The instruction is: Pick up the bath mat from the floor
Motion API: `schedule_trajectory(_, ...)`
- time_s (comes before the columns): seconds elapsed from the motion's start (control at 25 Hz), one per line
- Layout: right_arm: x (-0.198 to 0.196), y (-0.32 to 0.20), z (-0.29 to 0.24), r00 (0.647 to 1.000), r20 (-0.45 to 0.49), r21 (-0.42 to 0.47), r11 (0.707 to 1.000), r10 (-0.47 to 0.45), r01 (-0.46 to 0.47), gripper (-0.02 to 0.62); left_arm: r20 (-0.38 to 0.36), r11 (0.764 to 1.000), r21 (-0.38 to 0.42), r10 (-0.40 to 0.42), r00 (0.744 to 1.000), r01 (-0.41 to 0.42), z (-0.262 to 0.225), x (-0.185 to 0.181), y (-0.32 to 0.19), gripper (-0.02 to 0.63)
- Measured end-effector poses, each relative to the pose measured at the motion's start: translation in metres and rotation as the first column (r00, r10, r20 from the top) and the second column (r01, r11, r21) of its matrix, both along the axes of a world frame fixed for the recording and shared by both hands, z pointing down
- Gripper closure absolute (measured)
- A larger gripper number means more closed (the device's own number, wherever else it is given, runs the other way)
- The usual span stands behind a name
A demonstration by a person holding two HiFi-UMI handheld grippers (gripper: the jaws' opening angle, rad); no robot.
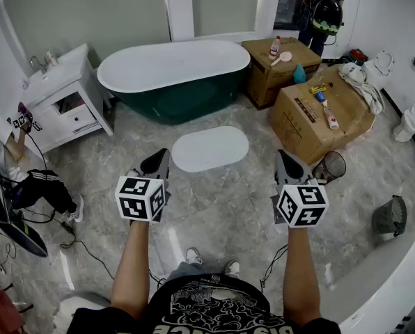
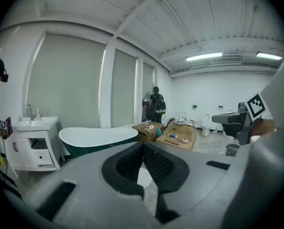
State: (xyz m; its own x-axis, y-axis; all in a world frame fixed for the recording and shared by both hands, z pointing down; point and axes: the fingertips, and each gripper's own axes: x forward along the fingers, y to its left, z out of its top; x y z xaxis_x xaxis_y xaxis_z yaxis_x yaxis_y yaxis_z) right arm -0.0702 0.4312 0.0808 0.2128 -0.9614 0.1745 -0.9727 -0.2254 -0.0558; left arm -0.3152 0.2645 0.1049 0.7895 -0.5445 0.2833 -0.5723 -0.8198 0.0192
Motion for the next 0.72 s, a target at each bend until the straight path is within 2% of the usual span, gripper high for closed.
schedule_trajectory(0.24, -0.005, -0.021, 0.000, 1.000, -0.021, 0.009, 1.000, 0.020, -0.020, 0.589, -0.017, 0.999, 0.016, 0.029, 0.999, -0.029, 0.000, 0.004, -0.020, 0.597)
schedule_trajectory(0.72, -0.028, -0.073, -0.011, 0.996, -0.022, 0.022, 0.996, 0.084, -0.083, 0.552, -0.051, 0.989, 0.010, 0.145, 0.988, -0.144, 0.002, 0.017, -0.071, 0.537)
